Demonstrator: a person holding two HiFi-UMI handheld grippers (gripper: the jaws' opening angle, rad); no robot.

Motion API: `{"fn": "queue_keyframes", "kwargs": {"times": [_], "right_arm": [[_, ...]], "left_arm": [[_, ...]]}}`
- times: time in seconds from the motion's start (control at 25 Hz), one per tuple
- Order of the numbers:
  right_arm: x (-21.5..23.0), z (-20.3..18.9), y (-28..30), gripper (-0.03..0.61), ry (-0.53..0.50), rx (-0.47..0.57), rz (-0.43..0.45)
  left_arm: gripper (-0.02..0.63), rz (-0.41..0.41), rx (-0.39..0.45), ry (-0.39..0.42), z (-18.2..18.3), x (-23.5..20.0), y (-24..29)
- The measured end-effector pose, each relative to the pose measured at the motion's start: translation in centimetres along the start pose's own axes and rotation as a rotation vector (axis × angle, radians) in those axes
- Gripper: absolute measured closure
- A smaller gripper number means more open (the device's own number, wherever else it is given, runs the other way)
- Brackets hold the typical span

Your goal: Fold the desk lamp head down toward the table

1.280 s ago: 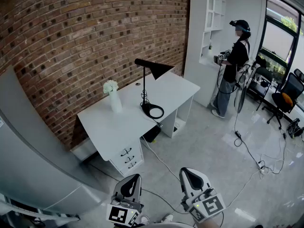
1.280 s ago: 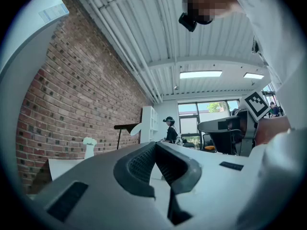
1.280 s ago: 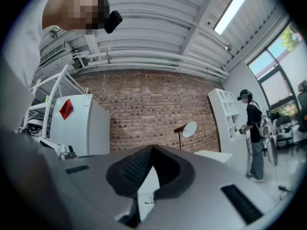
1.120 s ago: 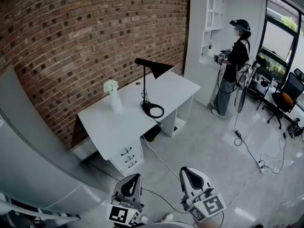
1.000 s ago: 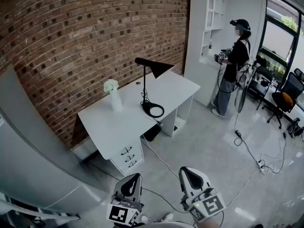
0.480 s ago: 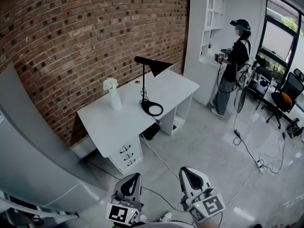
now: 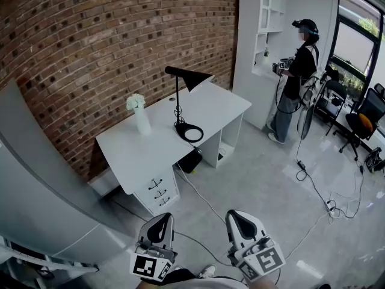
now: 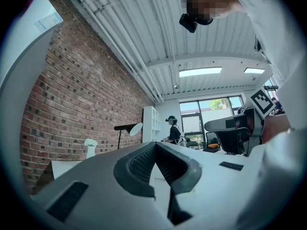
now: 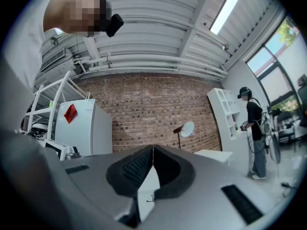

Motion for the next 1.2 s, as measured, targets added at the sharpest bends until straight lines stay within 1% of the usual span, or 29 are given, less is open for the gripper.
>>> {"fn": "queue_keyframes", "kwargs": {"times": [0.2, 0.4, 0.52, 0.68, 0.8, 0.92, 1.08, 1.2], "right_arm": [[0.9, -0.3, -0.4, 0.560, 0.020, -0.008, 0.014], [2.1, -0.3, 0.1, 0.561, 0.034, -0.006, 0.006], [2.6, -0.8, 0.6, 0.560, 0.039, -0.014, 0.001], [3.3, -1.3, 2.1, 0.561, 0.032, -0.024, -0.010], [4.3, -1.8, 3.4, 0.560, 0.032, -0.043, -0.028], [5.5, -2.3, 5.1, 0.560, 0.025, -0.059, -0.042], [6.5, -2.8, 9.4, 0.561, 0.018, -0.068, -0.041], [6.9, -3.0, 12.8, 0.561, 0.007, -0.072, -0.033]], "left_arm": [[0.606, 0.035, -0.023, 0.020, -0.1, 0.1, 0.0], [0.606, 0.037, -0.027, 0.036, 0.1, 0.2, 1.0], [0.606, 0.036, -0.032, 0.032, -0.4, -0.2, 1.7], [0.606, 0.030, -0.039, 0.008, -1.9, -1.5, 3.2], [0.606, 0.019, -0.047, -0.020, -3.1, -2.4, 5.2], [0.606, 0.003, -0.044, -0.023, -3.8, -3.5, 7.2], [0.606, -0.002, -0.054, -0.043, -4.9, -6.3, 10.0], [0.606, -0.008, -0.043, -0.046, -5.3, -8.8, 12.4]]}}
Point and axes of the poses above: the fingertips, and each gripper's own axes: y forward along the fingers, x to its right, z out of its top, the point moved 4 cm from there along -y, backward along the fingers, and after that the axes turned 4 degrees about x, right-handed, at the moved point
